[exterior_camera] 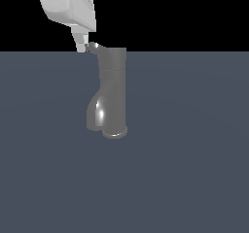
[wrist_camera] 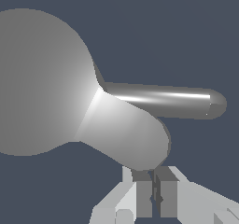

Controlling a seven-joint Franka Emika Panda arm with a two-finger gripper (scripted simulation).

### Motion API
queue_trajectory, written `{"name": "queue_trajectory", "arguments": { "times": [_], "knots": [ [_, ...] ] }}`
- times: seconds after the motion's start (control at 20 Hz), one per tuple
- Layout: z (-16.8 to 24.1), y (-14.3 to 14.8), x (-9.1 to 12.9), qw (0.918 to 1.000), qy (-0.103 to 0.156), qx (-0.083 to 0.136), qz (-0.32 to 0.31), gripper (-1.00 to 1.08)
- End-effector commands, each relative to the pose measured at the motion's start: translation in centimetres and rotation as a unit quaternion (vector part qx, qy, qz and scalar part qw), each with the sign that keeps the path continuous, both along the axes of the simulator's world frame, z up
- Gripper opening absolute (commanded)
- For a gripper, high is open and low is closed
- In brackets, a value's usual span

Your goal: Turn on the faucet by rotating a designated handle.

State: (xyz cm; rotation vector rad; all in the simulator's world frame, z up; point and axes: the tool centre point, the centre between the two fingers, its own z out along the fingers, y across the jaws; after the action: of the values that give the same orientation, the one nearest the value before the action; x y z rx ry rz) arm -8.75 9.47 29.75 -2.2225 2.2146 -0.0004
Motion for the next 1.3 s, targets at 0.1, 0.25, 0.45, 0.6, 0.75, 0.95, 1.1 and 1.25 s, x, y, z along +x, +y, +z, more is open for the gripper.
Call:
{"name": "queue_trajectory", "arguments": {
  "times": [0.1, 0.25, 0.45, 0.6, 0.75, 0.95, 1.1, 1.25],
  "knots": [
    [0.0, -4.2, -0.5, 0.9998, 0.001, -0.001, -0.021, -1.0],
    [0.0, -5.8, -1.0, 0.9997, 0.001, -0.001, -0.023, -1.0],
    [0.0, -4.0, -1.0, 1.0, 0.001, -0.001, 0.001, -1.0],
    [0.0, -5.9, -0.3, 1.0, 0.001, -0.001, -0.005, -1.0],
    [0.0, -7.7, 0.4, 0.9999, 0.001, -0.001, -0.01, -1.0],
    [0.0, -10.1, 1.2, 0.9999, 0.001, -0.001, -0.017, -1.0],
    [0.0, -11.9, 1.8, 0.9998, 0.002, -0.001, -0.022, -1.0],
    [0.0, -7.4, 1.3, 0.9998, 0.007, 0.0, 0.02, -1.0]
  ]
}}
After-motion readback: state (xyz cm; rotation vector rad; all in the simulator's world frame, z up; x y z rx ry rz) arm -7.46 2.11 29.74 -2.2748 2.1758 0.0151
